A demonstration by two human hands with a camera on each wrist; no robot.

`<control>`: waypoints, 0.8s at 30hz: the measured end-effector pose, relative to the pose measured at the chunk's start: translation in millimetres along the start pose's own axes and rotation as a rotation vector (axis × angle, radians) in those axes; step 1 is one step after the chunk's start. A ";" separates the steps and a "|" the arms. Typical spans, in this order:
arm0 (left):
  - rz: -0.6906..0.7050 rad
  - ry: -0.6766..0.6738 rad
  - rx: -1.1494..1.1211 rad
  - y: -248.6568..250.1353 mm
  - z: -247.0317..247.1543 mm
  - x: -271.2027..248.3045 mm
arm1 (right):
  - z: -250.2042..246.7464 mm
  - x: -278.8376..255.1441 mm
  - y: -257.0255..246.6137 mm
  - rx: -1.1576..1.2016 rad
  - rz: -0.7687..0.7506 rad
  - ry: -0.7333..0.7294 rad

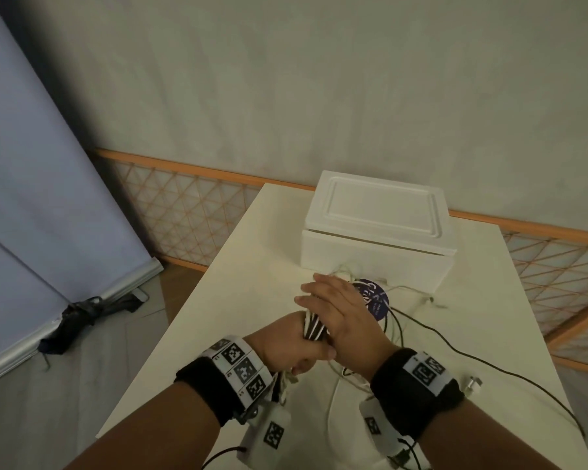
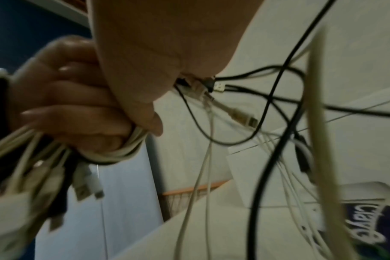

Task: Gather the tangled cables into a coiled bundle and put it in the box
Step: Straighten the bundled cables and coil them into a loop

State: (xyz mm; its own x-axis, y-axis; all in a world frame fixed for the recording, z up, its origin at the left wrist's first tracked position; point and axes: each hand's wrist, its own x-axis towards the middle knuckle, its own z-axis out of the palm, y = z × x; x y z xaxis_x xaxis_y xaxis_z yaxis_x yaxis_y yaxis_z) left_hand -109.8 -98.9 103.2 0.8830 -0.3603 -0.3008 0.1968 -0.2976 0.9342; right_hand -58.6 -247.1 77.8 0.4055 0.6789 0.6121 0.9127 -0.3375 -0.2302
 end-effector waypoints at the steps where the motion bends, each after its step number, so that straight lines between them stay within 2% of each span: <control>1: 0.007 -0.039 -0.019 1.1 -2.3 -1.2 | -3.2 5.4 -0.3 0.059 0.005 -0.035; 5: 0.008 -0.111 -0.040 2.0 -7.6 -3.3 | -18.8 27.3 1.2 0.256 0.071 -0.290; 7: 0.023 -0.151 -0.053 4.0 -8.6 -4.0 | -23.0 32.5 1.7 0.350 0.128 -0.372; 11: 0.063 -0.200 -0.020 11.6 -9.9 -4.8 | -31.9 36.1 5.7 0.640 0.379 -0.467; 14: 0.144 -0.210 -0.134 19.1 -10.2 -4.5 | -32.1 35.3 11.6 0.850 0.522 -0.392; 16: 0.227 -0.233 -0.206 22.2 -11.6 -1.7 | -29.0 33.6 14.6 0.929 0.568 -0.328; 20: 0.371 -0.254 -0.329 23.5 -13.6 5.9 | -24.0 30.1 14.6 1.046 0.655 -0.291; 24: 0.399 -0.296 -0.516 18.7 -15.6 10.1 | -21.4 29.6 13.5 1.167 0.726 -0.281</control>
State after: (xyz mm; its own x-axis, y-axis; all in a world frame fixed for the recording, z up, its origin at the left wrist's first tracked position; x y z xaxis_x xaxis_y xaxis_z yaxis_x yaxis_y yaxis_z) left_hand -90.6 -94.3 120.6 0.7916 -0.6007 0.1118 0.1235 0.3366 0.9335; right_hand -35.3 -245.6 108.9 0.6684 0.7420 -0.0515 -0.0436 -0.0300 -0.9986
